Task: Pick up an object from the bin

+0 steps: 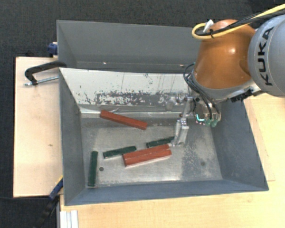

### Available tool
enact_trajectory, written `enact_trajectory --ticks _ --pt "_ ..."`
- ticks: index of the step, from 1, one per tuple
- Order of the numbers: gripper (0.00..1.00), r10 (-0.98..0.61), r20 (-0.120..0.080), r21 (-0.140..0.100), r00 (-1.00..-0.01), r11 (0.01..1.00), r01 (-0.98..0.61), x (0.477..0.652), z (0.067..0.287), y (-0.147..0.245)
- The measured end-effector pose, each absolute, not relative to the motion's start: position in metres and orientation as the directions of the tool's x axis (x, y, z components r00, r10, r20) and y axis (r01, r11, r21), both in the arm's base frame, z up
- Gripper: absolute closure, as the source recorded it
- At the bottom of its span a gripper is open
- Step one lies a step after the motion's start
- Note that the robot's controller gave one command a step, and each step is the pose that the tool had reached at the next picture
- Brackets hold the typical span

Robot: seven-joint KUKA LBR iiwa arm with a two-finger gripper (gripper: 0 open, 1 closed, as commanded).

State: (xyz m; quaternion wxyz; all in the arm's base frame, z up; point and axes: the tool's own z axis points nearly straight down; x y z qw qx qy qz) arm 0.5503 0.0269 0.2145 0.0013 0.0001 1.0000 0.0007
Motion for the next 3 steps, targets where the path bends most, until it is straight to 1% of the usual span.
enact_trajectory --ticks 1,2,3 --pt "0.00 0.000 -0.003 0.001 -1.000 1.000 0.000 0.550 0.215 0.027" --pt "0.00 -0.086 -0.006 0.000 -0.996 0.996 -0.086 0.565 0.148 0.025" --pt "0.00 -0.319 0.001 0.001 -0.948 0.948 -0.319 0.533 0.151 0.051"
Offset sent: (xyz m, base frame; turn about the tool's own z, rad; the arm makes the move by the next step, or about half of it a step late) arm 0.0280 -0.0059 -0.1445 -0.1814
